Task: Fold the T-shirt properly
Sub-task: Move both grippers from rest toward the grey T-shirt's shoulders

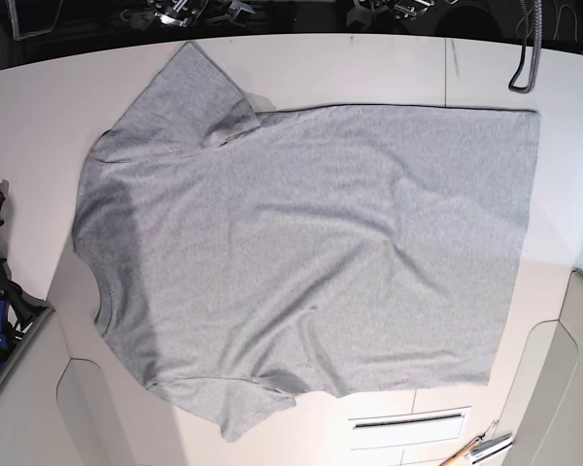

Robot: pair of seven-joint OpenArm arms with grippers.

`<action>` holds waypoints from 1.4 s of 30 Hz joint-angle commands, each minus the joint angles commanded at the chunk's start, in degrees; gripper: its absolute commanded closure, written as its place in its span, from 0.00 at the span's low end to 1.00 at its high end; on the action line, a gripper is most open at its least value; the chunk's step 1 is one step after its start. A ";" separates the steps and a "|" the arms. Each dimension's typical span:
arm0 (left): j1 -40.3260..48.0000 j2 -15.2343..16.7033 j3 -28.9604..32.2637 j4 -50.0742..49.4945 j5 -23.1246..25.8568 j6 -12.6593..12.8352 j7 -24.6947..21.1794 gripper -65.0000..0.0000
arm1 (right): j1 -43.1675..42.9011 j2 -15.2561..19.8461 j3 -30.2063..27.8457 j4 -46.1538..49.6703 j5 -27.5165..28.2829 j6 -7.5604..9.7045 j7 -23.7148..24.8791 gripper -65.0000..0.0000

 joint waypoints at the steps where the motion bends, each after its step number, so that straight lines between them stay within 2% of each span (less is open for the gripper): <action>1: 0.00 0.00 0.00 0.00 0.39 0.00 -0.02 0.81 | 0.00 0.00 0.00 0.00 -0.02 0.04 0.02 0.63; 3: -0.02 0.00 0.00 0.00 0.50 0.00 -0.11 0.77 | 0.02 -0.02 0.00 0.00 -0.04 0.28 0.02 0.71; 7: -0.02 0.00 0.00 0.00 0.48 -0.02 -1.09 0.77 | 0.02 -0.02 0.00 0.00 -0.04 0.44 0.02 0.88; 11: -0.02 0.00 0.00 0.00 0.48 -0.02 -1.20 0.79 | 0.00 -0.02 0.00 0.02 -0.04 0.46 0.04 0.92; 15: -0.02 0.00 0.00 0.00 0.48 0.00 -1.20 0.93 | 0.00 -0.02 0.00 0.02 -0.07 0.44 0.04 0.92; 19: -0.02 0.00 0.00 0.00 0.48 0.00 -1.20 0.97 | 0.02 0.00 0.00 0.02 -0.07 0.44 0.04 1.00; 42: 0.02 0.00 0.00 0.00 0.24 0.00 -1.20 0.97 | -0.02 0.00 0.00 1.31 -0.02 0.44 0.02 1.00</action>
